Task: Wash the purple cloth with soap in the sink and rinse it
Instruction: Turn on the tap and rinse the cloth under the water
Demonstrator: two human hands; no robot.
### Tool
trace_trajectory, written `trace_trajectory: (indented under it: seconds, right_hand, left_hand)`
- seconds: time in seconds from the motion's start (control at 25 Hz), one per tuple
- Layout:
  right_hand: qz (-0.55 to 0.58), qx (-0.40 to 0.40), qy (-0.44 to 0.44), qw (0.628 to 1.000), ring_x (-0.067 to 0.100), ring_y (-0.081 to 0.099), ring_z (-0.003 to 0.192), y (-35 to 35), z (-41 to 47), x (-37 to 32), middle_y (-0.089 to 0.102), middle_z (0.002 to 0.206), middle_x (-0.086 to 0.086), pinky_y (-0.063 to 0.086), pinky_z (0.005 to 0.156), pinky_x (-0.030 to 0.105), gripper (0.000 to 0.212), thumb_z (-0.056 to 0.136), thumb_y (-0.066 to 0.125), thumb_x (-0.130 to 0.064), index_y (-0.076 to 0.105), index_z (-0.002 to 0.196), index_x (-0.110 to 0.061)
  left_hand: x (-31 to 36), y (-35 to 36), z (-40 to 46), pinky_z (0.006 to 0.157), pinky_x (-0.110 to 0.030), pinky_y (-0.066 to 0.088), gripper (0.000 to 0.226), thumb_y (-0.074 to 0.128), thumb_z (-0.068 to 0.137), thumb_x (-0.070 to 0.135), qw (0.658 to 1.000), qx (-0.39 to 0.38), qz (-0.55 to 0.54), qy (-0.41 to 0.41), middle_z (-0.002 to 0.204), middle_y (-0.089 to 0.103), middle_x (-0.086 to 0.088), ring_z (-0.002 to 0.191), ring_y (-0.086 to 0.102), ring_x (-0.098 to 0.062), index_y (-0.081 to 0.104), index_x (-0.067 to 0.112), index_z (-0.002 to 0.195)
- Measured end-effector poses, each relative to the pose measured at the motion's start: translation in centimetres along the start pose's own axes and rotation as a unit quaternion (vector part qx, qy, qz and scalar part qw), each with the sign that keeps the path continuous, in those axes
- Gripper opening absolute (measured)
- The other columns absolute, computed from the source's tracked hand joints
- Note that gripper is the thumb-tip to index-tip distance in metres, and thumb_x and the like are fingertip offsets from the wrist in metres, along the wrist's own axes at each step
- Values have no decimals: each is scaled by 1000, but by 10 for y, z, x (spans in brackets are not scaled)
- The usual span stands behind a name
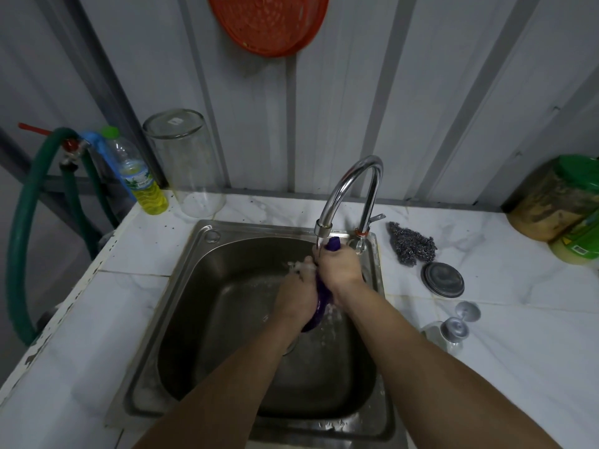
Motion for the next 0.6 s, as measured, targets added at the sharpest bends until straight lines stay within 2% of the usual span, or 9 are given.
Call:
trace_trajectory:
  seconds: [0.08, 0.12, 0.2, 0.28, 0.32, 0.4, 0.48, 0.52, 0.6]
  right_hand:
    - [31, -37, 62, 997, 28, 71, 71, 1, 6, 0, 73, 74, 12, 61, 74, 45, 12, 85, 70, -18, 70, 76, -10]
    - [59, -55, 86, 993, 32, 73, 76, -2, 7, -2, 75, 80, 15, 62, 76, 48, 12, 83, 73, -19, 71, 84, -7]
    - [124, -94, 97, 983, 32, 75, 79, -8, 11, -8, 76, 88, 17, 63, 74, 47, 26, 82, 78, -24, 68, 97, -4]
    - [138, -68, 56, 986, 32, 75, 85, -20, 16, -12, 76, 92, 16, 62, 80, 48, 25, 90, 72, -30, 67, 100, -8]
    - [81, -29, 10, 996, 32, 73, 87, -27, 17, -14, 74, 90, 13, 61, 83, 48, 24, 95, 65, -33, 67, 97, -9]
    - [-91, 47, -99, 990, 29, 69, 85, -31, 2, -19, 70, 84, 5, 56, 78, 39, 32, 100, 54, -39, 68, 95, -11]
    - [-137, 64, -153, 977, 19, 67, 78, -21, -27, -13, 69, 77, -5, 48, 67, 27, 32, 100, 51, -44, 71, 94, -19]
    - [-113, 44, -163, 979, 12, 68, 76, -12, -44, -9, 70, 75, -8, 50, 65, 25, 30, 97, 53, -48, 71, 92, -24]
    - [-97, 18, -200, 975, 4, 68, 76, 5, -75, -2, 71, 78, -11, 56, 67, 22, 29, 87, 57, -59, 70, 91, -33]
  left_hand:
    - [-5, 0, 0, 74, -40, 59, 62, 35, 98, 64, 998, -30, -49, -29, 82, 79, -15, 79, 76, -30, 73, 16, 90]
    - [-7, 0, 0, 71, -37, 61, 57, 47, 93, 67, 992, -66, -92, -56, 84, 81, -13, 81, 78, -29, 74, 17, 95]
    - [-12, -7, 1, 71, -32, 62, 47, 74, 83, 54, 965, -154, -189, -100, 100, 82, -10, 94, 78, -25, 72, 17, 113]
    - [-21, -17, 2, 75, -33, 62, 51, 82, 82, 35, 943, -183, -252, -116, 111, 80, -9, 102, 76, -24, 67, 14, 126]
    - [-24, -21, 4, 75, -35, 63, 48, 79, 86, 29, 941, -156, -274, -123, 112, 80, -10, 102, 76, -25, 66, 12, 128]
    - [-32, -24, 14, 79, -41, 62, 41, 69, 94, 32, 940, -30, -300, -158, 111, 79, -15, 99, 76, -32, 65, 9, 128]
    - [-31, -23, 18, 78, -44, 62, 47, 65, 95, 45, 928, 76, -300, -205, 109, 76, -16, 95, 74, -34, 65, 8, 123]
    - [-30, -18, 19, 73, -41, 61, 50, 65, 93, 51, 909, 91, -336, -230, 106, 77, -15, 91, 74, -33, 67, 7, 117]
    - [-30, -5, 23, 62, -35, 59, 55, 67, 86, 61, 873, 11, -415, -255, 89, 79, -14, 79, 77, -29, 74, 9, 102]
Point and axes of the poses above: each hand's wrist, its own z-axis towards the middle knuckle, its own y-axis out of the palm, x = y × z, the point moved 5 cm from there along z, towards the middle knuckle
